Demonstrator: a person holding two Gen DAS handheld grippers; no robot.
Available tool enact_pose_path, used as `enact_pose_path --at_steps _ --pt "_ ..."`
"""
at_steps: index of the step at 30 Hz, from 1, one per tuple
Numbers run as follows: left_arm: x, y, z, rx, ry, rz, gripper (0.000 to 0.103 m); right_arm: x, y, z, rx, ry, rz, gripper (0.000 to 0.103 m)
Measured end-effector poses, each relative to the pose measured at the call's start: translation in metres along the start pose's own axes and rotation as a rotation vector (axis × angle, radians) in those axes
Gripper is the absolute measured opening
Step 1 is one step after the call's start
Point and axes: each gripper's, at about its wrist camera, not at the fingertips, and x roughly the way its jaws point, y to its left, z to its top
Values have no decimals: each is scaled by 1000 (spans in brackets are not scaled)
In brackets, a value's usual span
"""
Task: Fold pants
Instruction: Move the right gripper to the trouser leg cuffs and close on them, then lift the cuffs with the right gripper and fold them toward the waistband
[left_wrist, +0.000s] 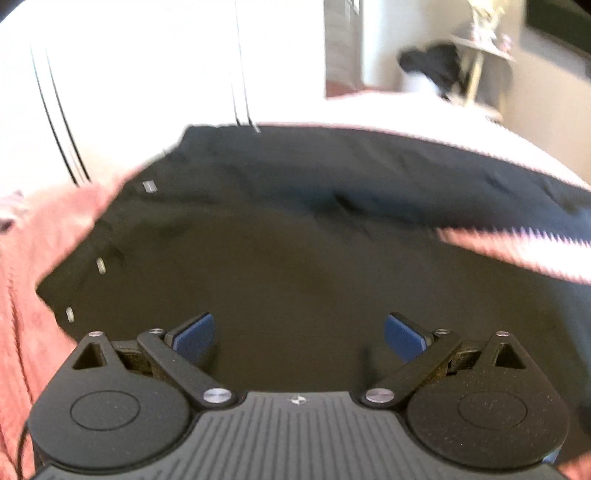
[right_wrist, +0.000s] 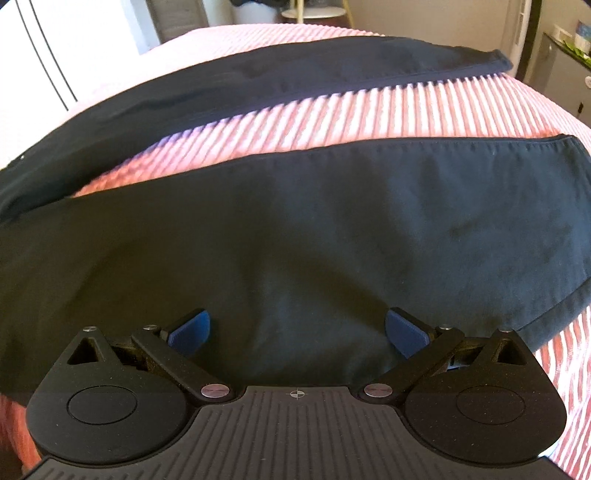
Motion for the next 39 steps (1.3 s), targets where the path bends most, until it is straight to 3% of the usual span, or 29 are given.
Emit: enact_pose_path --at_steps 5,8,11,14,17,19,20,21,25,31,33,34,37,39 --pt "39 7 19 -48 -53 46 99 3 14 4 -125 71 -34 103" --pt "56 16 17 -78 -109 118 99 -4 7 36 -77 71 72 103" --pt "64 24 12 -106 -126 114 99 -5 -3 98 56 -29 149 103" --pt "75 25 11 -127 -117 72 99 18 -4 176 150 -129 162 103" --pt "84 27 6 -129 -75 71 99 61 -7 246 244 -176 139 103" --pt "81 27 -2 -141 -76 65 99 93 -14 282 361 -151 51 92" --pt "81 27 -4 -141 -87 64 99 105 -18 294 419 -131 21 73" --pt "81 27 -5 -138 -89 65 99 120 -21 306 479 -103 -1 67" --pt "84 26 -8 -167 -95 73 99 146 -24 327 604 -123 -66 76" --pt "86 23 -10 -188 -110 94 99 173 -6 352 579 -89 -211 79" --pt "87 24 -9 -192 -110 94 99 172 4 351 522 -82 -275 60" --pt "88 25 -9 -193 -110 94 99 168 7 346 498 -83 -295 55" --pt "87 26 -7 -207 -106 90 99 167 -5 343 523 -85 -261 44" --pt "87 24 -8 -215 -106 106 99 167 -11 345 567 -73 -237 43"
